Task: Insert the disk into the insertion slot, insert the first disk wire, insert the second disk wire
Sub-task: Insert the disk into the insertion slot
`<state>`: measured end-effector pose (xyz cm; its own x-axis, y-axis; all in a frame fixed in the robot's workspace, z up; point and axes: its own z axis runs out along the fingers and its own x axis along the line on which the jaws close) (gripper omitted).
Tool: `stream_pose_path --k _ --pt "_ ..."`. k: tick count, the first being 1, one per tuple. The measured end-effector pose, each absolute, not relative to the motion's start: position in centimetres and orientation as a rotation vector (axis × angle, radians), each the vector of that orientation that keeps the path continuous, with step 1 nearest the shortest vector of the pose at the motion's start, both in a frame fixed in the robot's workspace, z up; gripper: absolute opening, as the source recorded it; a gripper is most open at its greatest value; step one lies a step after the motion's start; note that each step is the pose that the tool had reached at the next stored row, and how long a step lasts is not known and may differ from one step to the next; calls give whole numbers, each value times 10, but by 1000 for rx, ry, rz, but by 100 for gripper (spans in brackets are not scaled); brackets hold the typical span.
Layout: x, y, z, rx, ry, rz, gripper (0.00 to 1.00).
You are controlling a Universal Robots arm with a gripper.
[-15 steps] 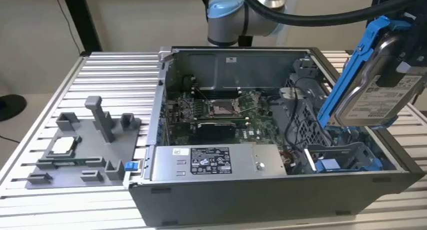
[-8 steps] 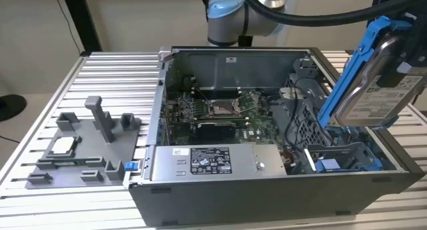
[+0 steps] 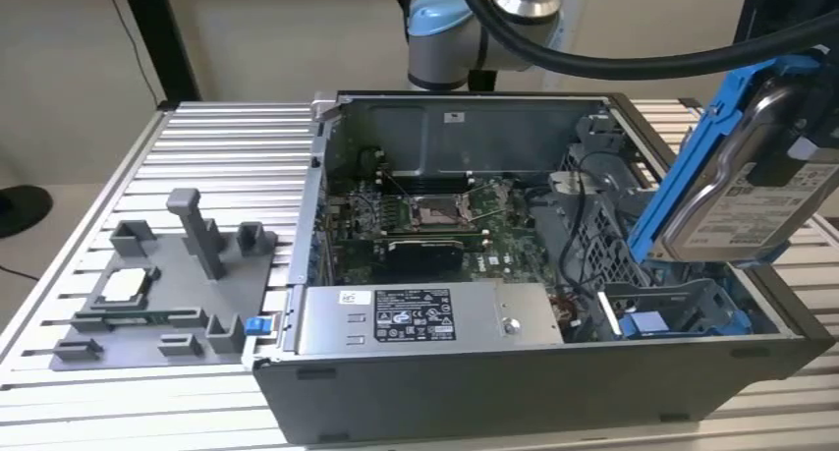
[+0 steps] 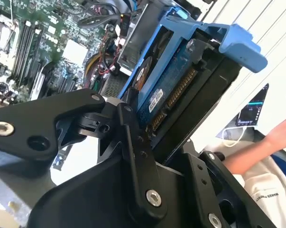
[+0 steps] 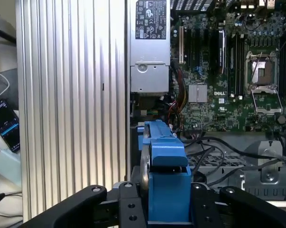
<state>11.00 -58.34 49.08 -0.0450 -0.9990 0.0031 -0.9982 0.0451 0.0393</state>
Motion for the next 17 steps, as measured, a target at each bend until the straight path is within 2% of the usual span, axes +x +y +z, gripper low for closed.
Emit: stream_pose_path --k 17 --pt "120 -586 473 2130 -2275 -49 0"
